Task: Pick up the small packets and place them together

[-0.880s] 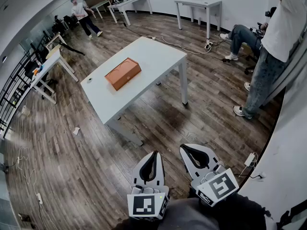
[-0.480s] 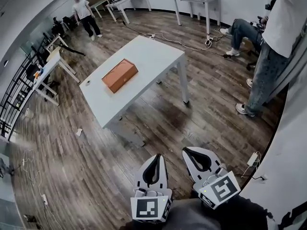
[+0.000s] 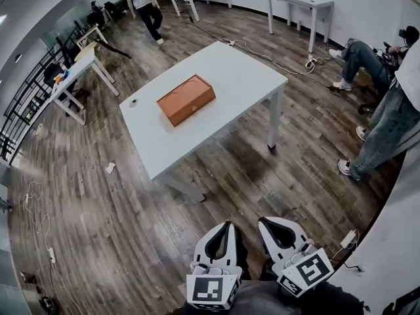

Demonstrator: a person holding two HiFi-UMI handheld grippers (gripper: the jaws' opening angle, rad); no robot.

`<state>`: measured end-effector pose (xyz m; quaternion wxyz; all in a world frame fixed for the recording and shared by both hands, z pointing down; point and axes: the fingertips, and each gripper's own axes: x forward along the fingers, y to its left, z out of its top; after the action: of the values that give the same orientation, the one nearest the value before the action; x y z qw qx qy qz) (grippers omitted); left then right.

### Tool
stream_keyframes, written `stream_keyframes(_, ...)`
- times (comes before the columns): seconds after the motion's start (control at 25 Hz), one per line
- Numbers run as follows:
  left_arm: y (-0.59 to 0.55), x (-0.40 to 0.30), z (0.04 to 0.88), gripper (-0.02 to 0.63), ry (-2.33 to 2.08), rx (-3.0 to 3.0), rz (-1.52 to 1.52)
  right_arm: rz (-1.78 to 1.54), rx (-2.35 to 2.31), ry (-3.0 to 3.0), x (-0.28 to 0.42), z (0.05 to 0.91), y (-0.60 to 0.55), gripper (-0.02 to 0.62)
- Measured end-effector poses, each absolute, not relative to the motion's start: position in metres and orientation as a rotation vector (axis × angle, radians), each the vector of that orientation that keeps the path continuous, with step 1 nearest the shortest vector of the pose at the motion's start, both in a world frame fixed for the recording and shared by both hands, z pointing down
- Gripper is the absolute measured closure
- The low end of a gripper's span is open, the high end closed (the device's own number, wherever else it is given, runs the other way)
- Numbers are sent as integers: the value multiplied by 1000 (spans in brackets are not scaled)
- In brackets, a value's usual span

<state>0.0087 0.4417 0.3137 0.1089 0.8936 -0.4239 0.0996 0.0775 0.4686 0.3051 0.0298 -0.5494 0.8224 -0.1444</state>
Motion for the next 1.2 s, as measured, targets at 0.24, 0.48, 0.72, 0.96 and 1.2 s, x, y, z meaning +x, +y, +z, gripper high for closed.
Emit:
stream_keyframes(0.24,341,-7,313,603,-1255,2633,203,-424,-1728,2561,62,307,376,591)
stream_keyframes(0.48,274,-32,307,603,-1281,2626,166,-411,-1706,2608,34,298,311,591)
stream_keyframes(0.72,240,-35,303,603,-1268,2616,133,-380,-1745,2617,31,291,267,591)
stream_keyframes(0.96,208,-38,301,603,-1320,2602,146,-367,-1711,2639,31,288,231,591)
stream_keyframes(1.2,164,-18,303,603,-1383,2590,179,-325,-1651,2652,54,287,180,591)
